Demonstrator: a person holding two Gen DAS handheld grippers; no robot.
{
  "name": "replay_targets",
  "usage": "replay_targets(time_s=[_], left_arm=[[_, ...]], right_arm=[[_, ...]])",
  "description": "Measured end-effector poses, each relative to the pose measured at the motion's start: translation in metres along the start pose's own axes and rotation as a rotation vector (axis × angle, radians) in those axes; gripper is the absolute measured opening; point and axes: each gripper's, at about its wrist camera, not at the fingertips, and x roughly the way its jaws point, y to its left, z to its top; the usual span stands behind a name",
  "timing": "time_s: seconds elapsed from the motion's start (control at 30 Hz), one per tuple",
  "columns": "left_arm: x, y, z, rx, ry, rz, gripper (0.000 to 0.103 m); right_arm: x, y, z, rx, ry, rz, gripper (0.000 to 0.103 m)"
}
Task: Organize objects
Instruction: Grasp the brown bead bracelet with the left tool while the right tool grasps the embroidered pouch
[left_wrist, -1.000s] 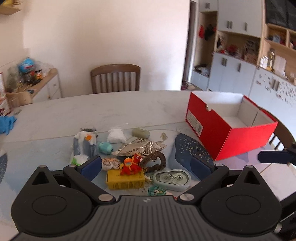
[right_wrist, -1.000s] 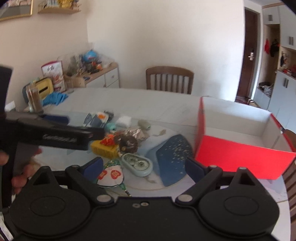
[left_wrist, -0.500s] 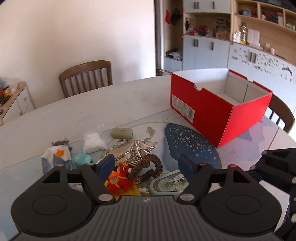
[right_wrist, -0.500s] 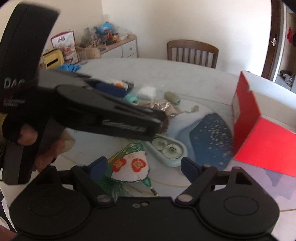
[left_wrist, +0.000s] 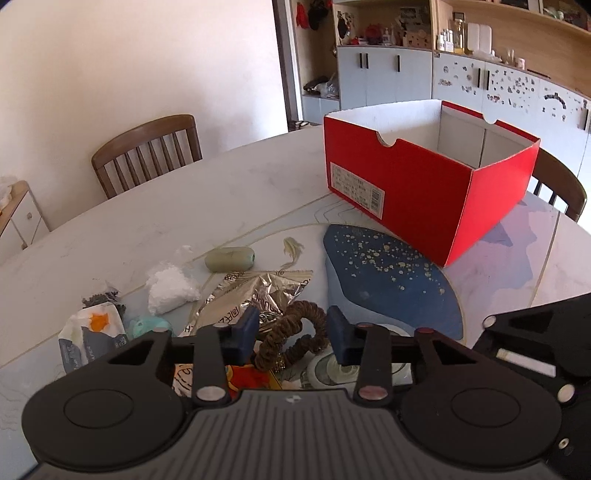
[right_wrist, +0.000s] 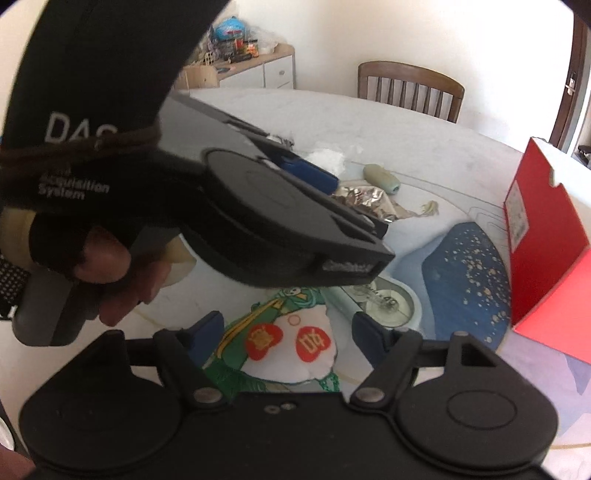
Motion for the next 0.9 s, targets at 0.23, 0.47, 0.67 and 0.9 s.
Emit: replay_targets(time_s=[0.23,0.47,0.67,0.9], left_arm=[[0.001,0.0,-0.001,0.029,0.0,-0.013,0.018],[0.0,0.004,0.002,0.024,-0.007,-0.03,0.01],[-0.006,0.015,0.007,-0.039,-0.006,-0.057,0.009],[-0.019,0.027,0.017,-0.147,0.001,-0.094,0.009]], right_arm=[[0.005,0.007,0.0,-0.024,0.009,-0.005,0.063],[0.0,0.008,0.0,-0.033,0.006,-0.023,0.049],[-0.01,0.005,0.0,-0.017,-0.001,-0.026,0.035],[-0.032,0.001,-0.005,0.014,-0.024,-0.016,0.02]])
